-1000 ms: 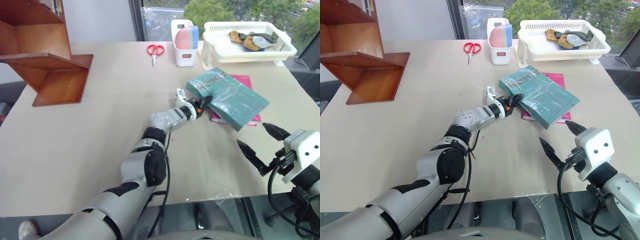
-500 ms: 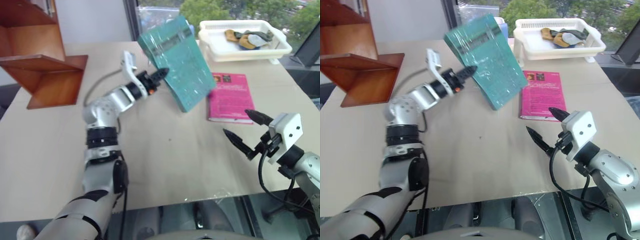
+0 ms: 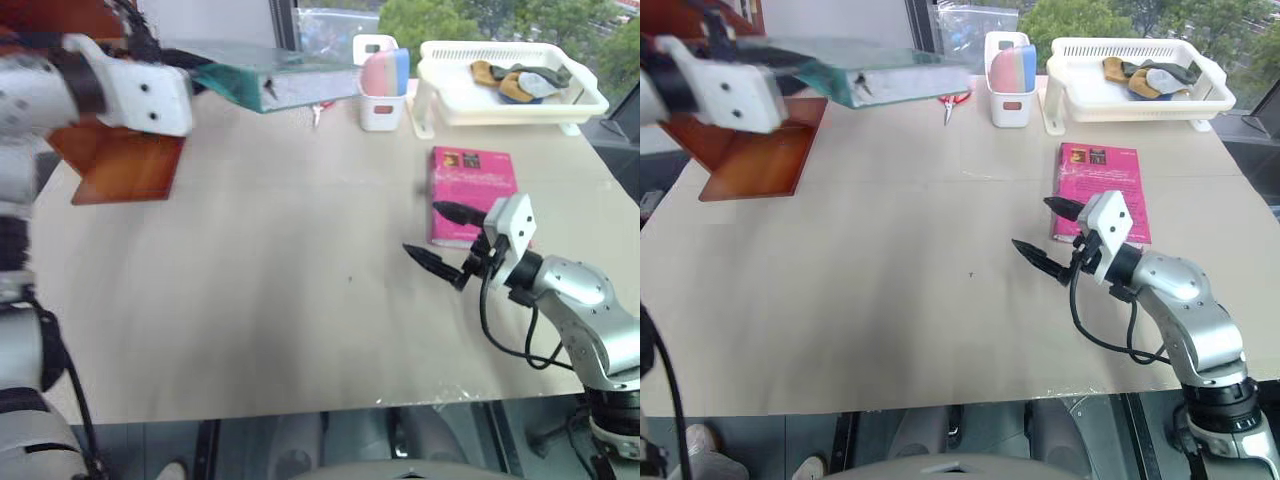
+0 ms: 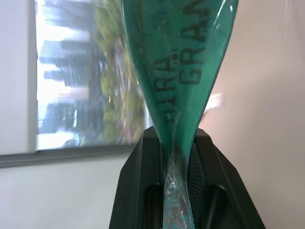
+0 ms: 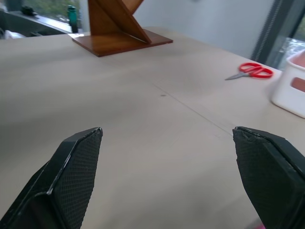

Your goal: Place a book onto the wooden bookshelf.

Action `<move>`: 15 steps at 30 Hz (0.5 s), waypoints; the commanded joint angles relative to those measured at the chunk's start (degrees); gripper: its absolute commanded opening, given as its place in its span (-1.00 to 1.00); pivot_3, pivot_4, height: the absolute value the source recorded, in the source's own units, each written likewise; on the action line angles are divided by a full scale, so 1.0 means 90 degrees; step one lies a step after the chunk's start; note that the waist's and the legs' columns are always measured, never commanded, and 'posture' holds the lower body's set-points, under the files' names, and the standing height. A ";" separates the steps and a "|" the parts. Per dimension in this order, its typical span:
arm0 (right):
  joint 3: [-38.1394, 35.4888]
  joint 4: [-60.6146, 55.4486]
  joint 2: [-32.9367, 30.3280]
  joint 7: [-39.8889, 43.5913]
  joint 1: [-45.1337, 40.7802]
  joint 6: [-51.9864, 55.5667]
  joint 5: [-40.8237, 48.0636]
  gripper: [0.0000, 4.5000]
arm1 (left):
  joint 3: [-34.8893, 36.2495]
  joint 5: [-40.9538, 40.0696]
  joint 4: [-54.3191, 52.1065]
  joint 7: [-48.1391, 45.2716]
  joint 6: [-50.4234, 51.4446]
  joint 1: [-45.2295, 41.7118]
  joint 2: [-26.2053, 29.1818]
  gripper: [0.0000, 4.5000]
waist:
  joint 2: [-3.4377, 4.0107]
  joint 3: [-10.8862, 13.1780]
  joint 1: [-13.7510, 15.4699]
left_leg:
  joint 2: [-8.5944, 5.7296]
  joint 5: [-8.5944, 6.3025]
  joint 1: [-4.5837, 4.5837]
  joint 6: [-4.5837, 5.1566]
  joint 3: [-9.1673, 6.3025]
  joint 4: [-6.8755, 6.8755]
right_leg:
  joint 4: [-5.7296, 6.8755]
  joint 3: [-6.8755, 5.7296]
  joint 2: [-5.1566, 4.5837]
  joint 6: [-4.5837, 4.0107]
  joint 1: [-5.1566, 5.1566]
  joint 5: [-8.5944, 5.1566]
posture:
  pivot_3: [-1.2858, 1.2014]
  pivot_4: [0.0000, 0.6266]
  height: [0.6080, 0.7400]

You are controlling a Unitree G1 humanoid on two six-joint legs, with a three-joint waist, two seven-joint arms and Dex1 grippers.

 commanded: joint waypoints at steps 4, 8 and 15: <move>0.0146 0.0163 0.0316 0.0160 -0.0673 -0.0264 0.0064 1.00 | -0.0635 0.1790 0.2763 0.0698 -0.0771 -0.1531 0.0792 -0.89 | 0.0005 0.0003 -0.0018 | 0.0002 0.0000 -0.0012 0.0000 0.0006 -0.0001 | 0.0016 0.0007 0.0003 0.0000 -0.0025 -0.0003 | 0.03 -0.52 1.00; 0.0144 0.0089 0.0425 0.0081 -0.0870 -0.0148 0.0100 1.00 | -0.1174 0.2554 0.4069 0.1258 -0.1043 -0.2161 0.0920 -0.89 | -0.0014 0.0013 -0.0092 | 0.0006 0.0000 -0.0016 0.0000 0.0013 0.0003 | 0.0040 0.0012 0.0005 0.0001 -0.0042 -0.0003 | 0.03 -0.52 1.00; 0.0100 -0.0018 0.0435 -0.0011 -0.0860 -0.0093 0.0074 1.00 | -0.1218 0.2599 0.4950 0.1259 -0.1016 -0.2352 0.0836 -0.89 | -0.0019 0.0010 -0.0053 | 0.0009 0.0002 -0.0144 0.0000 0.0003 0.0049 | 0.0066 -0.0001 0.0001 0.0000 -0.0151 -0.0001 | 0.03 -0.52 1.00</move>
